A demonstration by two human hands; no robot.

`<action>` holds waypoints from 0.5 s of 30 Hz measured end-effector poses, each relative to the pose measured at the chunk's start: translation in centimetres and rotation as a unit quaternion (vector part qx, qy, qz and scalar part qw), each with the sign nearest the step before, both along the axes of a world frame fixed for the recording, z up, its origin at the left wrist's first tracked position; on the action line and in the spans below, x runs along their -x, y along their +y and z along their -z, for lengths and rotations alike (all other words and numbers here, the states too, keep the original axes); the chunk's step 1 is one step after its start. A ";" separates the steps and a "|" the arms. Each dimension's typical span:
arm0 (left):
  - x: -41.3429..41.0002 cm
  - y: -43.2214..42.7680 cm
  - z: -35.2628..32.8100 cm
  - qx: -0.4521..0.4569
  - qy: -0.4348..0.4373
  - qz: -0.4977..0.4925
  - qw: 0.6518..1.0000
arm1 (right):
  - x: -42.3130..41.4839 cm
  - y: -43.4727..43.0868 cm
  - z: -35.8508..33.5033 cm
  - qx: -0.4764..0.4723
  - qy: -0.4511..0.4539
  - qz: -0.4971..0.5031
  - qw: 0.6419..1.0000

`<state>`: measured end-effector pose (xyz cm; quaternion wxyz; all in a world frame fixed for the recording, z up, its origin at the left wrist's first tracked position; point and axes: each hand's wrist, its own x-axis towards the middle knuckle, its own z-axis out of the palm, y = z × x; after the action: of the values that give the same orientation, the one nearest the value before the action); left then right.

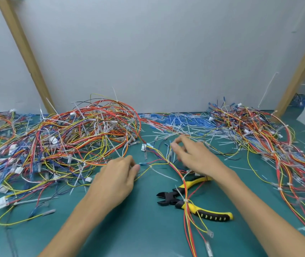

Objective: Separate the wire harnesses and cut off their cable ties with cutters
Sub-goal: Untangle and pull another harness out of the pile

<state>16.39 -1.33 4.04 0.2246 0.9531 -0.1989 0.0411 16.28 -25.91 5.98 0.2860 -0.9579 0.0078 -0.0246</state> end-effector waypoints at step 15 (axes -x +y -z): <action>-0.3 -3.7 1.2 0.172 -0.080 -0.018 0.982 | 0.1 2.0 1.8 0.070 -0.135 0.087 0.985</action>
<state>16.69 -5.01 2.81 0.3677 0.8973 -0.1890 0.1549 16.19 -23.89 4.19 0.2136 -0.9590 0.0507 -0.1791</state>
